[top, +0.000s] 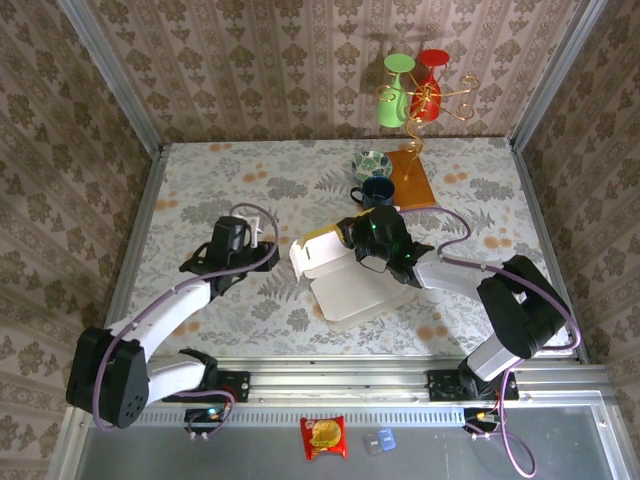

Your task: Fold the paper box

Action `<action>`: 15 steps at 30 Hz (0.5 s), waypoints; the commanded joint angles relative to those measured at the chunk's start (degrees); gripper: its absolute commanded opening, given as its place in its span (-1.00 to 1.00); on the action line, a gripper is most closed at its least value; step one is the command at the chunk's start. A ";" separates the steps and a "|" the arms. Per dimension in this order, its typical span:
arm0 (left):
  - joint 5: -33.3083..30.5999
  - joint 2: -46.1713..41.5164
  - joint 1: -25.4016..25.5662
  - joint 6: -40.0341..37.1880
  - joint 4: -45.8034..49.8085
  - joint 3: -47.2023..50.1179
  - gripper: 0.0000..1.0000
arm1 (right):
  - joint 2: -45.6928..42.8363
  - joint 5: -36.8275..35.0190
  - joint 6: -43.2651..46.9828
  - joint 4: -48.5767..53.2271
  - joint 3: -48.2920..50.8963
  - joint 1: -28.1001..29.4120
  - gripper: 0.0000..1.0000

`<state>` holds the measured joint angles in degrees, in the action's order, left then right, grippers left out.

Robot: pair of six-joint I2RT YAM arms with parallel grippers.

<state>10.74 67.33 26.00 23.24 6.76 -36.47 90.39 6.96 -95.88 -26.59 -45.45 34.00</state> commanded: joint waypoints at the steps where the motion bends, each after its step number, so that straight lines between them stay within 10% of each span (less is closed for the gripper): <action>1: 0.27 2.60 1.84 -6.54 -7.10 1.76 -0.41 | 0.66 1.17 1.10 -0.04 0.96 -0.34 -1.00; 15: 0.62 10.45 7.02 -12.00 -13.17 0.61 -0.31 | 1.59 1.39 0.66 -0.46 -0.01 -0.42 -1.00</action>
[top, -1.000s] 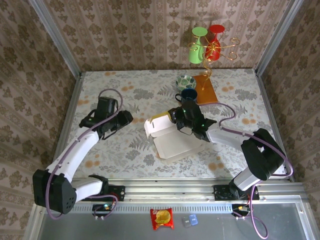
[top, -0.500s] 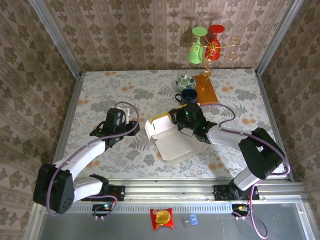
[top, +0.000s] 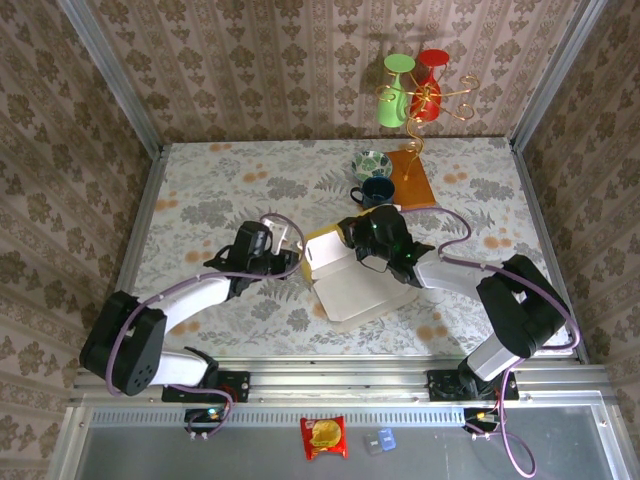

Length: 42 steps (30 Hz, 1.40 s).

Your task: Fold the paper box

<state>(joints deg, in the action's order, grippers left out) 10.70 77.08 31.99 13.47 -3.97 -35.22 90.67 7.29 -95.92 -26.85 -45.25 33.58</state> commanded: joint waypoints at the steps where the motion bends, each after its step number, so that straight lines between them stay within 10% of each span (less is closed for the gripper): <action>1: 0.45 0.79 1.29 -2.05 -2.70 -0.55 -0.31 | 1.39 1.06 0.72 -0.20 -0.35 -0.01 -1.00; 42: -5.38 -0.70 9.15 4.28 -7.07 2.75 0.10 | 1.66 -4.12 -0.67 -15.28 5.94 0.73 -1.00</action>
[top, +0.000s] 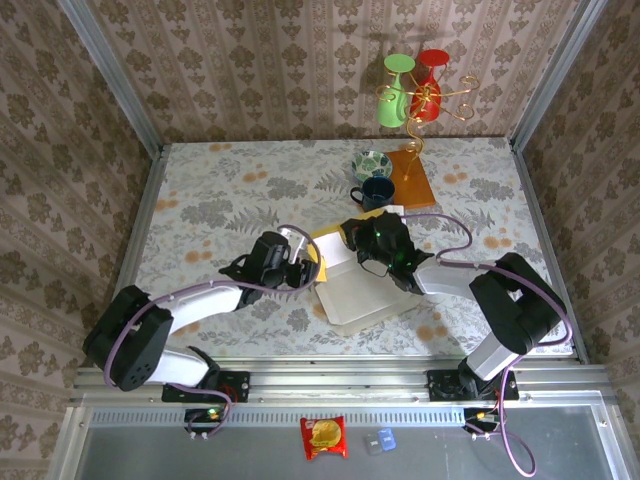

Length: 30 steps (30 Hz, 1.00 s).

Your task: Fold the paper box

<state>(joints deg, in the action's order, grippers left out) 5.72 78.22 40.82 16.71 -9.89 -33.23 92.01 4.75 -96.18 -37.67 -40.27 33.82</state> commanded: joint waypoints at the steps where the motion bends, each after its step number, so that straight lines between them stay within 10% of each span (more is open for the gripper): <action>1: -0.46 -1.85 0.36 0.95 -1.02 0.72 0.10 | 0.30 -1.76 -0.34 -5.17 0.98 0.59 -1.00; 30: -11.28 4.28 4.22 2.18 -7.51 -0.12 -0.29 | 3.58 -1.71 0.43 -18.98 8.98 2.91 -1.00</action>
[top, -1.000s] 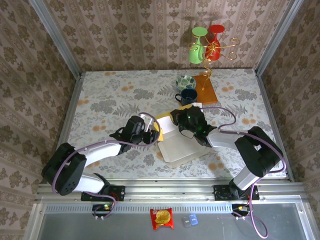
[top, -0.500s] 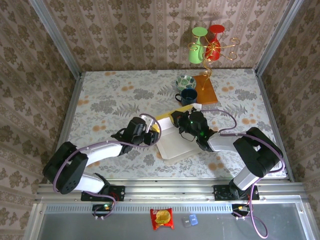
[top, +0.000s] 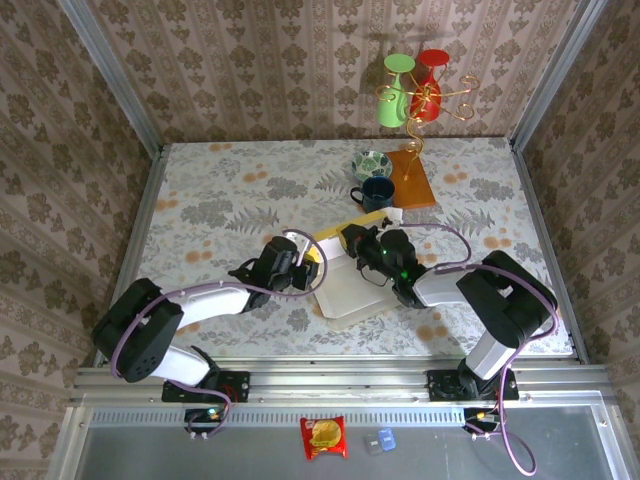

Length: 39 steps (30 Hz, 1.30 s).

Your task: Fold the paper box

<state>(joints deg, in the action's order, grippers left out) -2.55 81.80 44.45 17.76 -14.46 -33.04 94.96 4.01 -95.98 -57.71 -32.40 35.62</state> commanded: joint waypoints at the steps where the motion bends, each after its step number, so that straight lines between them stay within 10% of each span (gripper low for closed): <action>1: -3.42 0.86 0.72 1.22 -3.16 -0.47 -0.31 | 0.40 -1.17 0.12 1.34 1.11 1.34 -1.00; 39: -22.62 5.60 6.40 19.84 6.70 -8.13 -0.77 | -1.37 -9.94 -2.95 7.53 -0.84 6.37 -1.00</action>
<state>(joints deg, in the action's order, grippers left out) -21.06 86.48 50.28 32.27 -10.13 -38.02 93.97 -4.86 -97.89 -55.05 -32.80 40.73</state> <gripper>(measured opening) 0.120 0.061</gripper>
